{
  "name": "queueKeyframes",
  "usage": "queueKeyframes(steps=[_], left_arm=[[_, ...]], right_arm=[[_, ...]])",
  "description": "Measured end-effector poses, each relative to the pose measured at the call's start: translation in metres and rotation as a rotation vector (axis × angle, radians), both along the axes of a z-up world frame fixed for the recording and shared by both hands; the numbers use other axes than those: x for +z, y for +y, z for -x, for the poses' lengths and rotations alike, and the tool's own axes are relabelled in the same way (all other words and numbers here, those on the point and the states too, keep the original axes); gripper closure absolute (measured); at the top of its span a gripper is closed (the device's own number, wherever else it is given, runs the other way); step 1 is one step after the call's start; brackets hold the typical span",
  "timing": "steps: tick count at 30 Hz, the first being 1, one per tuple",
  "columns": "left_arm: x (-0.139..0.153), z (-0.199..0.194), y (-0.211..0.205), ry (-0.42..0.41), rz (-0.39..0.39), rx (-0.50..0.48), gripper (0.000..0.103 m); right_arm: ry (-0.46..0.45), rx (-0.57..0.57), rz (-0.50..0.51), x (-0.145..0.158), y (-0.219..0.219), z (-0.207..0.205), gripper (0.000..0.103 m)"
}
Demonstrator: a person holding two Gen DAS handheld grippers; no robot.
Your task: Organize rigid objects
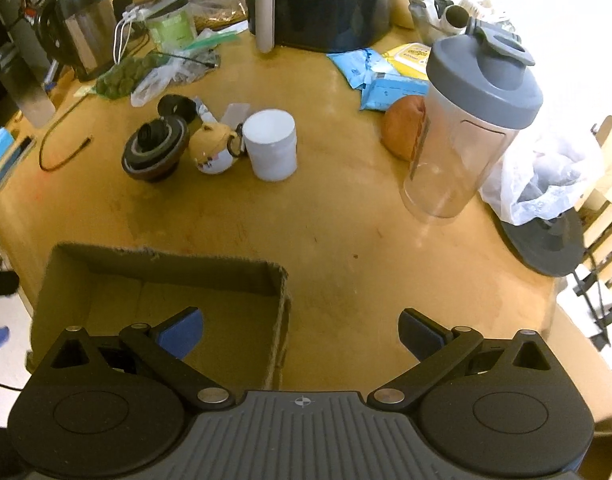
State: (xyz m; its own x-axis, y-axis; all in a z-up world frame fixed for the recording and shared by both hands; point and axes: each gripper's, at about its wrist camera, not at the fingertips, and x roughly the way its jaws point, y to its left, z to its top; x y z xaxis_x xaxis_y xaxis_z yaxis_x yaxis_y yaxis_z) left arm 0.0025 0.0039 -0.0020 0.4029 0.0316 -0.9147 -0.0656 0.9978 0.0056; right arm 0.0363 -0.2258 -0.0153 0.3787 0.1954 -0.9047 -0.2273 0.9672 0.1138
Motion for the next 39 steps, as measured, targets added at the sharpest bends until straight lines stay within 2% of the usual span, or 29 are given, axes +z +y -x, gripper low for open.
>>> queueKeyframes(steps=[7,12,18,25,30,39], left_arm=[[-0.004,-0.011,0.003,-0.002,0.0,0.023,0.0],[-0.002,-0.013,0.002,-0.067,-0.026,0.016,0.0],[-0.004,-0.019,0.001,-0.061,-0.008,-0.019,0.0],[-0.006,-0.023,-0.007,-0.061,-0.013,-0.081,0.0],[-0.005,-0.02,-0.005,-0.071,0.009,-0.097,0.0],[-0.007,-0.014,0.01,-0.06,0.027,-0.063,0.0]], right_arm=[[-0.033,-0.003,-0.018,-0.001,-0.002,-0.017,0.0],[-0.062,0.017,-0.037,-0.001,-0.001,-0.027,0.0],[-0.136,0.017,-0.013,-0.001,0.004,-0.041,0.0],[-0.161,0.05,0.063,-0.011,0.016,-0.06,0.0],[-0.166,0.051,0.029,-0.015,0.019,-0.071,0.0],[-0.211,0.116,-0.019,-0.018,0.034,-0.096,0.0]])
